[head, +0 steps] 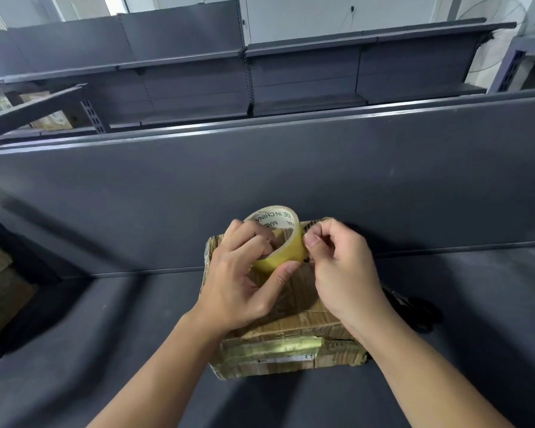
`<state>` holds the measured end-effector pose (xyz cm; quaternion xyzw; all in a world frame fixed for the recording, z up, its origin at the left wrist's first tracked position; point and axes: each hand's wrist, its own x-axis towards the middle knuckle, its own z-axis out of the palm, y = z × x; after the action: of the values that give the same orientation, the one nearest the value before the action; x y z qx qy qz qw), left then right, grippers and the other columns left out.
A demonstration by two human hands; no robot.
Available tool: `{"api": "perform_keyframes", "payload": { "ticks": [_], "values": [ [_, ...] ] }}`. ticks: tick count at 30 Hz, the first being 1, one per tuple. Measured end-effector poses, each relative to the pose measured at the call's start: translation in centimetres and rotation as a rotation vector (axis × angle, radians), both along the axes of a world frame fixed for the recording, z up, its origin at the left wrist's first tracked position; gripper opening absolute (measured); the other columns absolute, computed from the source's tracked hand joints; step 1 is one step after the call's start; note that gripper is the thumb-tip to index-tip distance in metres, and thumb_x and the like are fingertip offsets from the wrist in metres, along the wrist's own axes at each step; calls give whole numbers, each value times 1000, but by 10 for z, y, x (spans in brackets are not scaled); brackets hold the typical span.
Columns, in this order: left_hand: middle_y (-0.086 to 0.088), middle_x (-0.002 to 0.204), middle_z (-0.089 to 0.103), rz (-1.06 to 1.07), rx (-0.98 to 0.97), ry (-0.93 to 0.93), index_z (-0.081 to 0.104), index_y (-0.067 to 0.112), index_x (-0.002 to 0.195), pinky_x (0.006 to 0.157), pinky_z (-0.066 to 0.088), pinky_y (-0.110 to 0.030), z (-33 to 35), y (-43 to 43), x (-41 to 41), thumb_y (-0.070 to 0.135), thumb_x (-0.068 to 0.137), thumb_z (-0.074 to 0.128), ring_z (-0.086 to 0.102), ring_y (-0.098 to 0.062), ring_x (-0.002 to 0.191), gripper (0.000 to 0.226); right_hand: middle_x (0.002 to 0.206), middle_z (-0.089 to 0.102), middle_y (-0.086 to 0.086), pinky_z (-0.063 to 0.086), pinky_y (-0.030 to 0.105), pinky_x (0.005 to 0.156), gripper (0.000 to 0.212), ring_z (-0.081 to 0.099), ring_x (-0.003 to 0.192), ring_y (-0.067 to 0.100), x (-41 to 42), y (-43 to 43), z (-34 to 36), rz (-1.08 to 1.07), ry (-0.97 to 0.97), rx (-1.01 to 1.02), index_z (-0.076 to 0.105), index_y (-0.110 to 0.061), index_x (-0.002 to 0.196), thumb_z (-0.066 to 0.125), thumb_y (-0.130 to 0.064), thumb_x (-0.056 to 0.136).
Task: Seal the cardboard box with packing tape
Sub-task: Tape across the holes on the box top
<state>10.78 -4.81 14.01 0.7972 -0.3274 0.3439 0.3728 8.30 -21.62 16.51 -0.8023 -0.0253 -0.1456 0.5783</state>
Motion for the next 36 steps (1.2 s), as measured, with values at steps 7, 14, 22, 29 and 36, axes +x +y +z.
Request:
{"api": "perform_keyframes", "payload": {
  "ticks": [7, 14, 22, 29, 36],
  "values": [
    [-3, 71, 51, 40, 18, 37, 44, 14, 67, 62, 35, -30, 1, -2, -1, 34, 88, 75, 40, -23, 67, 42, 77, 57, -11, 38, 9, 61, 27, 52, 69, 0, -4, 3, -9, -76, -131, -21, 53, -28, 79, 55, -11, 100],
    [8, 67, 44, 79, 0, 155, 45, 17, 68, 59, 34, -29, 3, -1, 5, 44, 87, 73, 41, -17, 62, 43, 80, 59, -11, 41, 19, 67, 17, 57, 78, 12, -9, 7, -17, -117, -220, -41, 55, -23, 84, 51, -16, 99],
    [2, 110, 56, 61, -91, 331, 53, 25, 69, 79, 45, -23, 12, 3, 8, 60, 63, 87, 57, -13, 104, 50, 74, 68, -4, 48, 14, 68, 8, 66, 72, 8, -28, 3, -14, -163, -98, 211, 63, -21, 90, 59, -21, 97],
    [5, 126, 61, -40, -1, 413, 60, 31, 111, 99, 52, -29, 47, 19, -21, 68, 48, 91, 55, -15, 134, 80, 74, 73, 3, 55, 26, 64, 28, 65, 65, 16, -57, -7, -5, 162, 256, 558, 76, -16, 89, 88, -30, 68],
    [8, 108, 73, 32, -52, 615, 57, 41, 115, 79, 60, -46, 54, 17, -33, 69, 37, 94, 71, -16, 92, 91, 68, 72, 6, 48, 26, 43, 9, 63, 55, 10, -81, 8, -9, -84, 301, 670, 77, -23, 73, 79, -16, 78]
  ]
}}
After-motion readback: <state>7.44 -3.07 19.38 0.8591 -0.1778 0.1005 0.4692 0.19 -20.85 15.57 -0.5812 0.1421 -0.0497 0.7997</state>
